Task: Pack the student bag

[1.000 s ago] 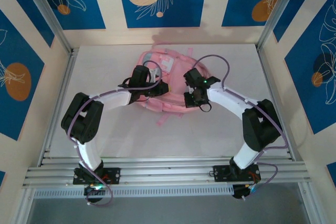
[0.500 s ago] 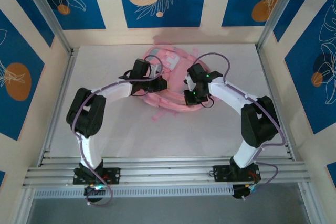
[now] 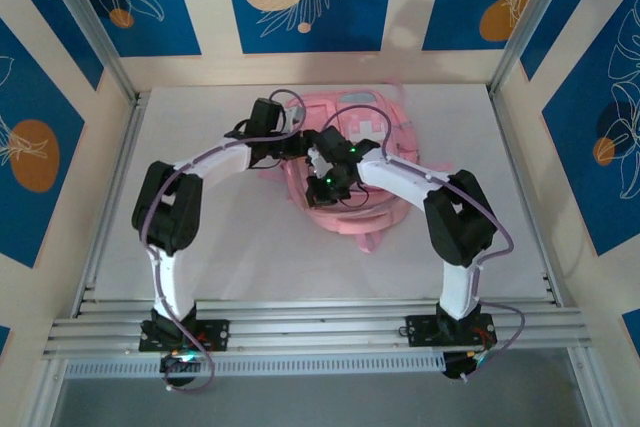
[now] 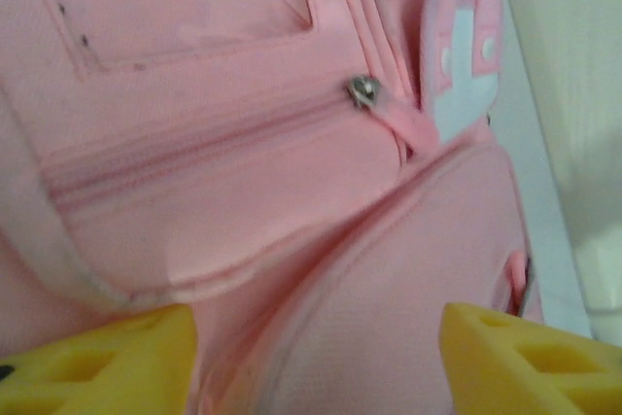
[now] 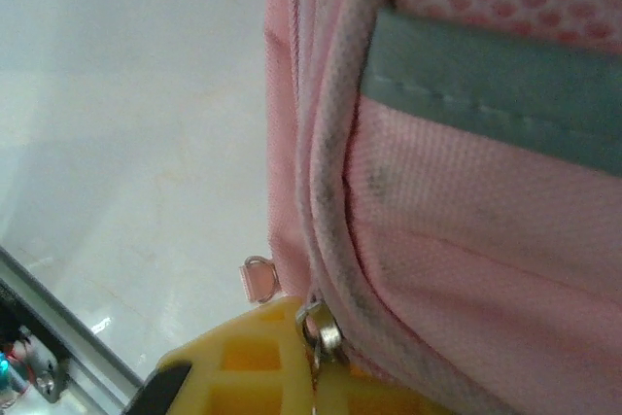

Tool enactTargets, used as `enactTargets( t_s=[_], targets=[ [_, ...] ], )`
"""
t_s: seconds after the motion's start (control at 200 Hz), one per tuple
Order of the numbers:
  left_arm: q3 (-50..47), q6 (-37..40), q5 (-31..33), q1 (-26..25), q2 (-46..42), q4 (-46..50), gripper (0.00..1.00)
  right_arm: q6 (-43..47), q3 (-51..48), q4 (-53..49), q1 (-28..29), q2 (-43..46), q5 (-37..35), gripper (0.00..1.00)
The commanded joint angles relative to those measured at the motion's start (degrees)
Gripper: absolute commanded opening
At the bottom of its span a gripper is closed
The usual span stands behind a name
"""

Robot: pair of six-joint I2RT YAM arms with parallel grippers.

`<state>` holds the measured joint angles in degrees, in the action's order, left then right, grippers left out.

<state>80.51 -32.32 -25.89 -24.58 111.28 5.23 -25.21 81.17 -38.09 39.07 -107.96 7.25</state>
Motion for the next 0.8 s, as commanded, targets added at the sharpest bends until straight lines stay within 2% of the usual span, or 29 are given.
enactTargets(
  t_s=[0.0, 0.12, 0.25, 0.46, 0.65, 0.795],
  targets=[
    [-6.11, 0.44, 2.77, 0.94, -8.44, 0.41, 0.76, -3.37, 0.84, 3.78, 1.53, -0.92, 6.25, 0.0],
    [-14.14, -3.48, 1.62, 0.8, -13.33, -3.41, 0.8, -4.73, -0.38, 6.2, 1.72, -0.75, 7.21, 0.0],
    [-20.67, -9.42, -1.81, -0.4, -13.9, -8.92, 0.83, -6.27, -1.9, 7.78, 1.8, -0.62, 6.73, 0.0],
    [-31.65, -12.69, 5.49, -2.43, -15.53, -15.65, 0.85, -9.62, -4.91, 10.21, 2.06, 0.95, 6.41, 0.0],
    [-30.2, -13.97, 6.77, -2.93, -10.07, -19.1, 0.83, -10.93, -6.93, 12.09, 2.74, 2.16, 6.84, 0.0],
    [-30.33, -14.35, 7.71, -2.71, -10.37, -19.94, 0.82, -13.2, -9.27, 11.93, 2.53, 3.65, 2.82, 0.0]
  ],
)
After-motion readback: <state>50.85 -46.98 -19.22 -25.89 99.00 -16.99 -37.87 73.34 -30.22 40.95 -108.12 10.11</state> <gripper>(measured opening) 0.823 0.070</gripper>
